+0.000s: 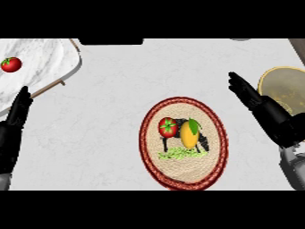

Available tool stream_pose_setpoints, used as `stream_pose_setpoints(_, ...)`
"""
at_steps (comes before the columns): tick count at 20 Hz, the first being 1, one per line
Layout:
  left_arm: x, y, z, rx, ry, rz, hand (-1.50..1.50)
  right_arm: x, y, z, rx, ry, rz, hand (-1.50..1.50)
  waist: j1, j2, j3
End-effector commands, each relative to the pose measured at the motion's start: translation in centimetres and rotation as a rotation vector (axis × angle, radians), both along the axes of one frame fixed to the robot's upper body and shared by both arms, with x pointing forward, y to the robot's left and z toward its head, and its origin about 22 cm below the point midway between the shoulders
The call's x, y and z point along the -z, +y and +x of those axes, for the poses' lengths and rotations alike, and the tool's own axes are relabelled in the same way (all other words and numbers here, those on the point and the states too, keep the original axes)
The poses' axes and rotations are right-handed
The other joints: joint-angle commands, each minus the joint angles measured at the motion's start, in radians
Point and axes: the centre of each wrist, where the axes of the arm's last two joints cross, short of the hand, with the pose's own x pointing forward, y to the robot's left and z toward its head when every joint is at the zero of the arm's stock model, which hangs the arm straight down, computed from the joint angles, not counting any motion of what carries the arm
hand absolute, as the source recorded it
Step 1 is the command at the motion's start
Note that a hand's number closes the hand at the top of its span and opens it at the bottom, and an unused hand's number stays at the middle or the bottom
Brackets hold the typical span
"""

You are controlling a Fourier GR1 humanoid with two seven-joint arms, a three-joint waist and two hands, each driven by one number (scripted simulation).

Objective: Pick the lemon from the placemat and place it in the bowl

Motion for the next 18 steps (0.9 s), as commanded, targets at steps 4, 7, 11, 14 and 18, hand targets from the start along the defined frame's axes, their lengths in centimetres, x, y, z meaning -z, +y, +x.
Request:
stream_pose_setpoints(4,-1.2,-0.1,1.7,-0.022,-0.006,-0.092,0.0,-6.5,0.9,0.6,0.087,-0.384,0.018,1.5,0.007,-0.005,0.01)
stream_pose_setpoints(7,-0.7,-0.2,1.3,-0.048,0.018,-0.112,0.0,-6.0,-4.9,0.4,0.216,-0.273,-0.647,1.5,-0.046,-0.011,-0.035)
stream_pose_setpoints(11,-0.5,0.9,1.1,-0.103,0.06,-0.171,0.0,-0.9,-3.3,-3.0,0.616,-0.211,-0.454,-1.5,-0.079,-0.024,0.005)
stream_pose_setpoints(14,-0.7,0.5,1.2,-0.068,0.07,-0.181,0.0,0.9,1.3,-7.7,0.578,-0.291,-0.463,-1.5,-0.047,-0.019,0.007)
stream_pose_setpoints(18,-0.3,0.8,2.5,-0.077,0.071,-0.192,0.0,1.4,3.8,-13.5,0.585,-0.241,-0.516,-1.5,-0.042,-0.01,0.007)
